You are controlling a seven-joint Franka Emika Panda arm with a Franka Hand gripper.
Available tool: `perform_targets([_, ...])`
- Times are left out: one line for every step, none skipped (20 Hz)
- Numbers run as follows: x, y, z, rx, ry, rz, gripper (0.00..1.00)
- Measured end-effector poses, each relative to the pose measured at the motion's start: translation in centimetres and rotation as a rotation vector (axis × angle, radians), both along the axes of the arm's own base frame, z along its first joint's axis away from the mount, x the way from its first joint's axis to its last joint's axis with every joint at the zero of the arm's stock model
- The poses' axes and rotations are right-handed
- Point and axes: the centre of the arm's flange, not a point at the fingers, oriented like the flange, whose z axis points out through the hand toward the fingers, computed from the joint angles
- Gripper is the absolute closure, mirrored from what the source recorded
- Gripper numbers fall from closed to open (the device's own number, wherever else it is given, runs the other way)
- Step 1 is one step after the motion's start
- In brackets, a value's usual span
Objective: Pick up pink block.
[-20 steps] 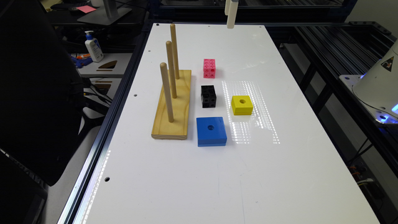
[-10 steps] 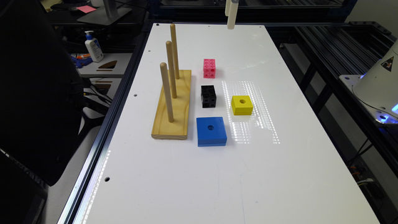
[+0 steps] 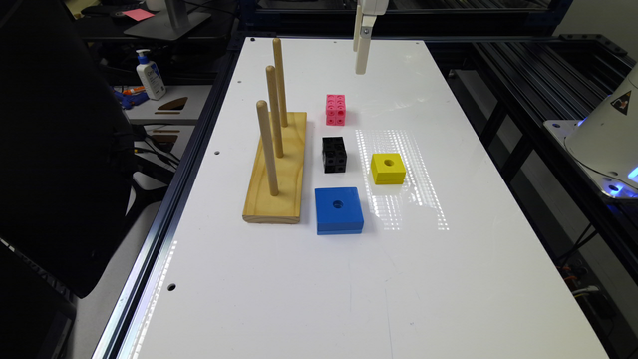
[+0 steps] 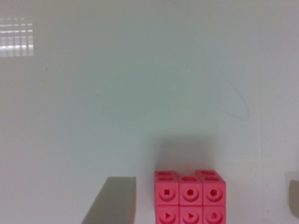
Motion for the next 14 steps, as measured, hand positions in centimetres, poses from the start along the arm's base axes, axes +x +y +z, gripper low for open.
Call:
perform_targets([0.0,0.0,-0.4,0.001,0.002,0.000,0.00])
perform_targets([0.1,0.0,-0.9,0.002,0.004,0.000,0.00])
perform_targets([0.1,0.0,-1.5,0.003,0.004,0.000,0.00])
perform_targets([0.2,-0.1,-1.9,0.003,0.003,0.000,0.00])
perform_targets([0.3,-0.1,-2.3,0.003,0.002,0.000,0.00])
perform_targets([0.3,-0.1,-2.6,0.004,0.002,0.000,0.00])
perform_targets([0.3,-0.1,-2.8,0.004,0.002,0.000,0.00])
perform_targets([0.3,-0.1,-2.9,0.003,0.001,0.000,0.00])
perform_targets([0.4,-0.1,-2.8,0.003,0.001,0.000,0.00])
perform_targets([0.4,-0.1,-2.8,0.003,-0.001,0.001,0.00])
perform_targets([0.5,-0.1,-2.7,0.002,-0.003,0.001,0.00])
perform_targets([0.6,-0.1,-2.6,0.002,-0.005,0.002,0.00])
perform_targets([0.7,0.0,-2.5,0.001,-0.008,0.003,0.00])
perform_targets([0.8,0.0,-2.4,0.001,-0.011,0.004,0.00])
